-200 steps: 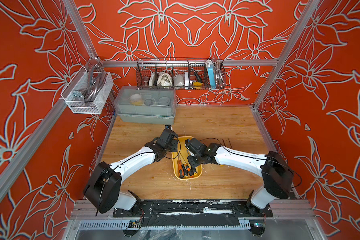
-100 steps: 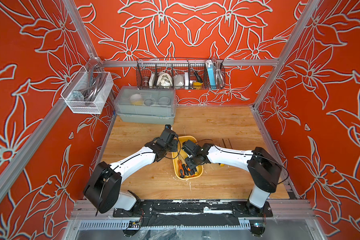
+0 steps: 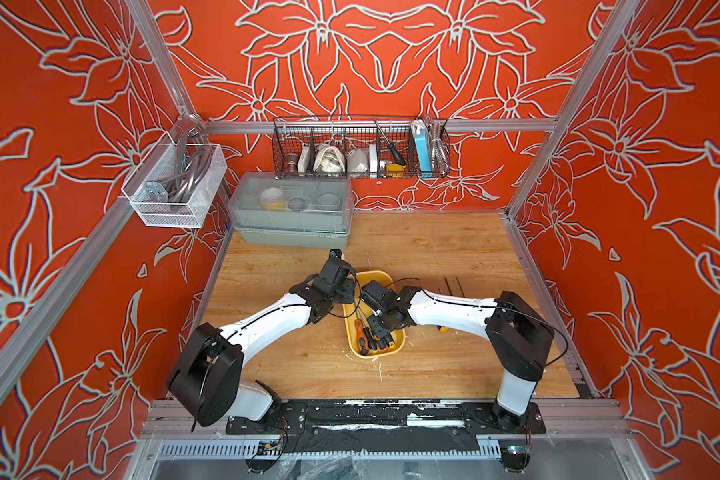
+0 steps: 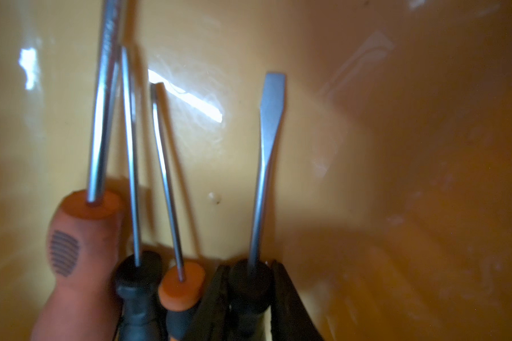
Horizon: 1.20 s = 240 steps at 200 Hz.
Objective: Take out the screwdriver from the storage box
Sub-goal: Pick up the screwdriver from the storage box.
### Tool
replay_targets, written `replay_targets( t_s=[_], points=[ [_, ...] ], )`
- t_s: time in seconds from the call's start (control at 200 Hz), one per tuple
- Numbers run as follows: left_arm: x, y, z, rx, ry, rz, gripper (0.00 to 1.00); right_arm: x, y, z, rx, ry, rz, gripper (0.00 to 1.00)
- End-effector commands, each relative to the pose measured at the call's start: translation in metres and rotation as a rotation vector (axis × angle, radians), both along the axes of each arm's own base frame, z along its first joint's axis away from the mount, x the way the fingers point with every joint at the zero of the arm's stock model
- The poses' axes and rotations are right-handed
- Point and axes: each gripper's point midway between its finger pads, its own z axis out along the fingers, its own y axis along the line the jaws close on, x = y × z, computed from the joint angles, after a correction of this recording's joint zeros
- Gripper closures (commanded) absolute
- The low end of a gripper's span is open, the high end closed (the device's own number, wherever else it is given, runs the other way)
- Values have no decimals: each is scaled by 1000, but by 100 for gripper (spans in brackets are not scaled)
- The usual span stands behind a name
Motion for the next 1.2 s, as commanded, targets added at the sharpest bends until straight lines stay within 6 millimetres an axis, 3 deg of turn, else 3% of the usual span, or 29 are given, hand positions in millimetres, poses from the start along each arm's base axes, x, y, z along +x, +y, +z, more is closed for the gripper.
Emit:
replay_targets(
  t_s=[0.0, 0.165, 0.465, 0.776, 0.881, 1.016, 1.196],
  points=[
    [9, -14, 24, -69, -57, -23, 100, 0, -12, -10, -61, 4, -23, 93],
    [8, -13, 24, -66, -55, -23, 100, 1, -5, 6, 25, -14, -46, 96],
    [9, -14, 24, -68, -55, -24, 100, 8, 0, 53, 193, -132, -71, 100],
    [9, -14, 24, -65, -54, -23, 100, 5, -11, 100, 275, -198, -67, 100],
    [9, -14, 23, -65, -52, -24, 100, 7, -27, 120, 275, -218, -68, 100],
    [9, -14, 24, -63, -53, -25, 100, 16, -65, 138, 248, -233, -97, 100],
    [9, -14, 25, -64, -54, -24, 100, 30, -130, 137, 202, -200, -179, 100]
  ],
)
